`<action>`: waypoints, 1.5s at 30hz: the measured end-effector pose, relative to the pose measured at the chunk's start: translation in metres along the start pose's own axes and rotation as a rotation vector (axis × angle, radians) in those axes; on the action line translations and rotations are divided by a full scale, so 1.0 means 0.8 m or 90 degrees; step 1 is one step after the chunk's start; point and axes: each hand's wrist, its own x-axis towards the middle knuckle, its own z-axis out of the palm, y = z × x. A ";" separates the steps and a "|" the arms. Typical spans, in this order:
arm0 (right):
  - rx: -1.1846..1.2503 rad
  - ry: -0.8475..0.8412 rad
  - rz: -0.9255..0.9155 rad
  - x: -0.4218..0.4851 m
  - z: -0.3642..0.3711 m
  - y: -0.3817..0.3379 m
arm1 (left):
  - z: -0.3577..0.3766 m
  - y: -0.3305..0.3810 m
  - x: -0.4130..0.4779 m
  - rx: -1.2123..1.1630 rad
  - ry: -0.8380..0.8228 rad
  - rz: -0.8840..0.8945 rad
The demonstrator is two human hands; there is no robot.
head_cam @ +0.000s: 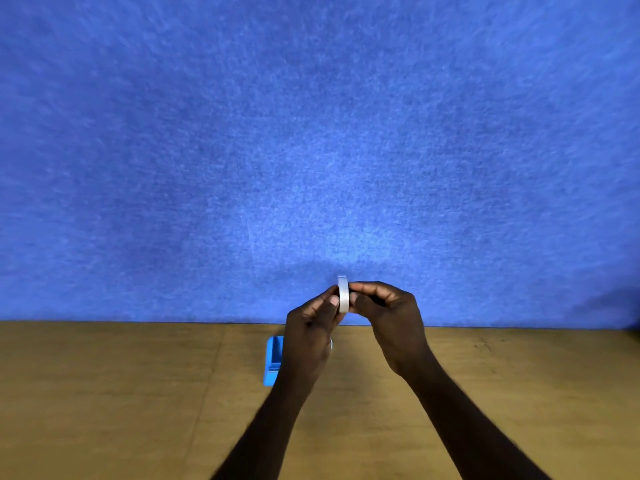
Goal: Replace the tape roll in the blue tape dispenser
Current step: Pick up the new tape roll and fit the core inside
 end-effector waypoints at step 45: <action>-0.131 -0.046 -0.037 -0.003 0.059 0.023 | -0.057 -0.026 -0.019 0.147 0.084 0.074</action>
